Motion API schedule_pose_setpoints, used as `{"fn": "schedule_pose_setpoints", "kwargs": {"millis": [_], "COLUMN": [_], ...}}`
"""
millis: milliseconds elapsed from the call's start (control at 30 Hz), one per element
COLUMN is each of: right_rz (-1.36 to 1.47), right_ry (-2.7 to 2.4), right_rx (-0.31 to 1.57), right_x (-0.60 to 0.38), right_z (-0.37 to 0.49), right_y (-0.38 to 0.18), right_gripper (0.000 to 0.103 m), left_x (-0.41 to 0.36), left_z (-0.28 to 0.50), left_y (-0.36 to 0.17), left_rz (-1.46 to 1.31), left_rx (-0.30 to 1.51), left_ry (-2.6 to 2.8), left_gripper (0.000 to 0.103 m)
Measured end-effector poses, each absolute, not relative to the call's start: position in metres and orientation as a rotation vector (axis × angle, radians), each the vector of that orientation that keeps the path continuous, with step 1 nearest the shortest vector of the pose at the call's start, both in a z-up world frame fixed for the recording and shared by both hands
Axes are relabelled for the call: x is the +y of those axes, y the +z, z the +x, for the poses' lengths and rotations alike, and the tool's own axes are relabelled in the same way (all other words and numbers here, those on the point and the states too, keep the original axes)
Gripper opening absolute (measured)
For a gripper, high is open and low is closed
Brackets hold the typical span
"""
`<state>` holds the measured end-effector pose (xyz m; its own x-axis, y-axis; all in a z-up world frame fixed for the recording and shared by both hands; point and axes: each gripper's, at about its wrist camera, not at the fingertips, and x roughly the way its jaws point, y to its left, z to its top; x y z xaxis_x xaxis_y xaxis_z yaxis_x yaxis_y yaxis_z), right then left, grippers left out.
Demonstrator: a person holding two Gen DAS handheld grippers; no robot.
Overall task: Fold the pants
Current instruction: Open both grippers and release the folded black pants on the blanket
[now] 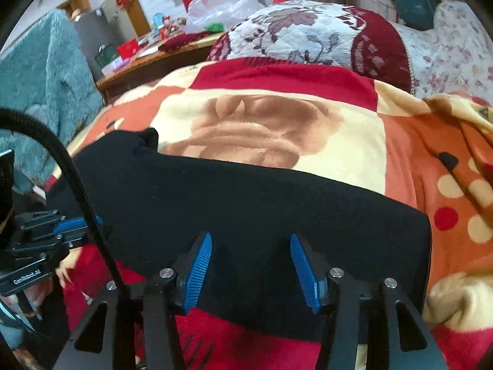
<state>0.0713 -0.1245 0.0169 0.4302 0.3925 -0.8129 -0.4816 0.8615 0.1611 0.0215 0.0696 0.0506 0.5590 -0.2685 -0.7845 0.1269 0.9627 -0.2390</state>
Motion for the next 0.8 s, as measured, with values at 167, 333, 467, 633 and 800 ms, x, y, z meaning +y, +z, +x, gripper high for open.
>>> {"fn": "schedule_pose_setpoints", "kwargs": {"millis": [167,333,467,633,800], "right_rz": [-0.023,-0.017,-0.009,-0.014,-0.022], "right_ry": [0.513,0.503,0.493,0.48,0.429], "right_rx": [0.976,0.989,0.994,1.024,1.045], "right_x": [-0.131,-0.132,-0.136,-0.14,-0.153], "right_z": [0.062,0.058,0.058,0.061,0.064], "right_y": [0.026,0.025,0.023,0.014,0.009], "right_gripper": [0.053,0.059,0.059,0.059,0.06], "left_x": [0.067,0.065,0.06,0.06,0.054], "left_z": [0.025,0.027,0.029,0.037,0.051], "left_y": [0.059,0.062,0.062,0.056,0.047], "left_rz": [-0.156,-0.147,-0.129,-0.155,-0.145], "left_rx": [0.916,0.914,0.913,0.923,0.942], "left_ry": [-0.173,-0.142,-0.135,-0.122,-0.128], "left_gripper": [0.011,0.011,0.011,0.035,0.035]}}
